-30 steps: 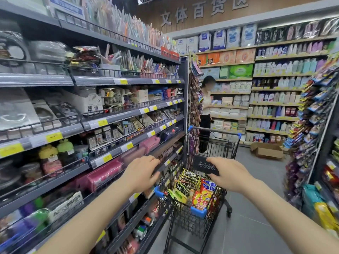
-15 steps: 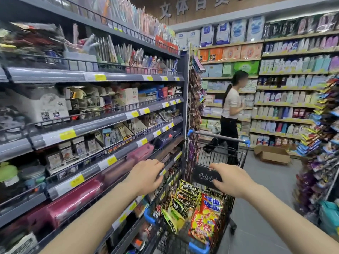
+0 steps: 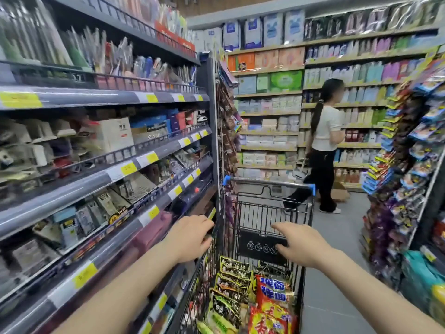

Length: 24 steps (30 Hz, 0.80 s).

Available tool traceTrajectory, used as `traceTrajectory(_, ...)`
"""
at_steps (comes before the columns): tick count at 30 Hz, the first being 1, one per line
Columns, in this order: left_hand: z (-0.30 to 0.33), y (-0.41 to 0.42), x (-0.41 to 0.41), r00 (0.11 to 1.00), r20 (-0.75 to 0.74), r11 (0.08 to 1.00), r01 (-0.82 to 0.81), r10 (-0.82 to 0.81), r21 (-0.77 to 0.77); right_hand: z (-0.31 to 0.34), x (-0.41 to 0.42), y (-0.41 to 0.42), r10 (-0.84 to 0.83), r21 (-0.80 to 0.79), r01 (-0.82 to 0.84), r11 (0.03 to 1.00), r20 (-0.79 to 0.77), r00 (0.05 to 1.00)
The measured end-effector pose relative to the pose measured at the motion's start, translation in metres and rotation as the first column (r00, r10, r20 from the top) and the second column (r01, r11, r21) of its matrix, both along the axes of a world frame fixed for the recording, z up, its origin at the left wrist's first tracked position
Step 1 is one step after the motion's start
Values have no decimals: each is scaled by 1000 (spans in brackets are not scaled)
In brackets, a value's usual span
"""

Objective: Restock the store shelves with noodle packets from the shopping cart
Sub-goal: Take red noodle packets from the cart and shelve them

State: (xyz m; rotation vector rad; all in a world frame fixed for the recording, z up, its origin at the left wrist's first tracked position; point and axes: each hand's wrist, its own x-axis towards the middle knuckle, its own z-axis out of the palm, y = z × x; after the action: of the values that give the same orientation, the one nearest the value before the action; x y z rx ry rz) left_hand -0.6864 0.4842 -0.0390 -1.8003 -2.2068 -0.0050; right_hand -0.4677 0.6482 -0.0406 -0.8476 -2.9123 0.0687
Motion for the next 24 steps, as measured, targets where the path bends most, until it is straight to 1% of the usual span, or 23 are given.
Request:
traceTrajectory(7,-27,78,-77,990,38,989,138,-136,-56,-23,-62,47,-127,-95,127,987,3,992)
traceTrajectory(11,-62,109,-96,980,96,977,184,-174,-104,-52,-81,59,-164,-185,160,970,-9,986)
traceTrajectory(13,-79,120,-101,976,115,970,201,-186,-139,-69,-87,65,-180,-212,176,961,2,984)
traceTrajectory(16,-107,134,-104,965,154,960,237,-214,-151,-96,-91,74,-224,-257,223,940,26,974)
traceTrajectory(18,-131,141,-107,958,186,953,252,-220,-168,-120,-93,81,-264,-295,270,917,60,963)
traceTrajectory(20,-159,144,-109,956,186,941,264,-227,-212,-151,-96,86,-305,-325,318,891,92,948)
traceTrajectory(22,-192,145,-112,957,163,925,277,-241,-260,-189,-98,88,-341,-362,358,861,113,933)
traceTrajectory(24,-224,142,-119,951,177,908,297,-254,-296,-232,-101,86,-398,-405,411,817,119,910)
